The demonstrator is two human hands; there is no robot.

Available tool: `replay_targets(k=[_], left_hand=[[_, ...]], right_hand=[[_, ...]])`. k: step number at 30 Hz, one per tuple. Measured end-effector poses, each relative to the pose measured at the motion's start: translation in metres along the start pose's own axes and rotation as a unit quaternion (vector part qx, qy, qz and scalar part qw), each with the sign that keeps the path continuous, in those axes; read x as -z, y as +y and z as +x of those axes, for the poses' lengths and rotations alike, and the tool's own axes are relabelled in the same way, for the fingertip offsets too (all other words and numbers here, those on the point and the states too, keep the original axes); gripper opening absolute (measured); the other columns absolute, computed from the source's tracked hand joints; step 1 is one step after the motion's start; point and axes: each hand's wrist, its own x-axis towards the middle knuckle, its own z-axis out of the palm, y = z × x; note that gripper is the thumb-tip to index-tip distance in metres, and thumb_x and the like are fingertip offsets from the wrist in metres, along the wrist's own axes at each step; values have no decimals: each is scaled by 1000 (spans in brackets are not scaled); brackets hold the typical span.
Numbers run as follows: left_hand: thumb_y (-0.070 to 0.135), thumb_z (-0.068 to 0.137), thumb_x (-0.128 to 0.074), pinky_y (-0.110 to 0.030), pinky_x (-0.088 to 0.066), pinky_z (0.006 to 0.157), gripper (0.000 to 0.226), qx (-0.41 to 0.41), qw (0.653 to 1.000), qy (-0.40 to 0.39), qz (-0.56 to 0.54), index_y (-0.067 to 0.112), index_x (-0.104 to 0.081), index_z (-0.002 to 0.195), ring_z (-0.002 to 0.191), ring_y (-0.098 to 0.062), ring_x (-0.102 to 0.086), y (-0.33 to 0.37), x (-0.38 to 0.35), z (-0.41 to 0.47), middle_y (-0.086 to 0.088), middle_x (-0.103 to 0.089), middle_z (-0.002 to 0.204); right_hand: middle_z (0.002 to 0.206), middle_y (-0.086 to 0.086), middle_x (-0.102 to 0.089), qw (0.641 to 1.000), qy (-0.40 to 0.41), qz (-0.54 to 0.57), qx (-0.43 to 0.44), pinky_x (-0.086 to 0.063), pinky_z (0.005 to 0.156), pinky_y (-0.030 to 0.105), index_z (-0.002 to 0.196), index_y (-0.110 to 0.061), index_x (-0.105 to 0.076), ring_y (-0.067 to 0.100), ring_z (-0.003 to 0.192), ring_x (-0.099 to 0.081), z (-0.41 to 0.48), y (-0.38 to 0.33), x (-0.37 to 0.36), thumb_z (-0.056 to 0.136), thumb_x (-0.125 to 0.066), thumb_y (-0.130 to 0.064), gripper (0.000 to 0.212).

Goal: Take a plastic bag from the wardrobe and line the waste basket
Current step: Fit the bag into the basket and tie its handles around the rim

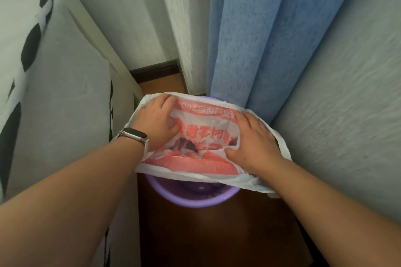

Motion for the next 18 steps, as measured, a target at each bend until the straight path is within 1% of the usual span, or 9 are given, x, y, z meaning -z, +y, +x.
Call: replay_targets(k=[1,2,3,5,6,8,11,13,18], left_hand=[[37,82,-60,-43,-42,103,58,2,1000,-6,-22,22,-41,135,124,-26,-48,-1,-3,3,-2,-48,139],[36,84,-60,-40,-44,100,58,8,999,-15,-46,23,-39,137,123,-25,-49,-2,-7,5,-1,-47,139],[36,85,-60,-36,-46,92,59,21,997,-26,-69,25,-37,139,119,-24,-52,-3,-10,5,0,-46,140],[38,87,-59,-27,-41,73,61,48,994,-51,-81,30,-31,142,104,-19,-57,-4,-14,5,1,-47,136],[39,88,-58,-25,-38,66,62,56,994,-55,-76,32,-30,142,94,-17,-57,-6,-17,4,1,-48,133],[43,88,-56,-25,-35,58,62,63,994,-54,-70,35,-28,142,82,-14,-52,-8,-19,4,1,-50,125],[46,88,-55,-22,-34,55,61,73,993,-62,-74,39,-27,142,80,-12,-52,-8,-19,8,5,-51,115],[46,88,-55,-22,-33,55,61,72,992,-65,-81,40,-27,142,80,-12,-52,-5,-16,9,6,-51,113],[42,88,-57,-20,-33,60,60,80,986,-76,-127,37,-31,142,88,-8,-49,9,-10,1,8,-52,120]], right_hand=[[158,0,-19,1000,-5,14,-3,-23,117,40,151,-28,-7,24,144,-21,1,1,0,78,-69,-49,97],[155,0,-23,1000,-6,25,-4,-27,115,41,151,-30,-8,23,142,-25,3,2,0,78,-69,-47,97],[151,1,-29,999,-5,34,-5,-32,112,41,150,-31,-8,24,138,-31,4,2,-1,78,-69,-45,95],[139,1,-40,999,-3,50,-8,-41,104,41,149,-34,-11,24,127,-40,7,1,-4,79,-68,-41,91],[134,0,-43,998,-2,58,-9,-44,101,42,148,-35,-12,23,123,-44,9,0,-5,79,-68,-40,88],[130,-1,-46,997,-2,74,-13,-47,98,44,146,-36,-16,22,119,-47,12,0,-6,80,-69,-37,84],[129,-1,-49,996,-4,88,-15,-47,97,46,144,-36,-21,23,117,-49,16,3,-7,80,-68,-33,79],[129,1,-49,995,-7,95,-16,-48,97,46,144,-36,-23,24,117,-50,15,4,-6,81,-67,-29,77],[127,0,-48,994,-22,107,-12,-49,94,43,142,-36,-26,21,114,-51,8,7,7,83,-66,-24,73]])
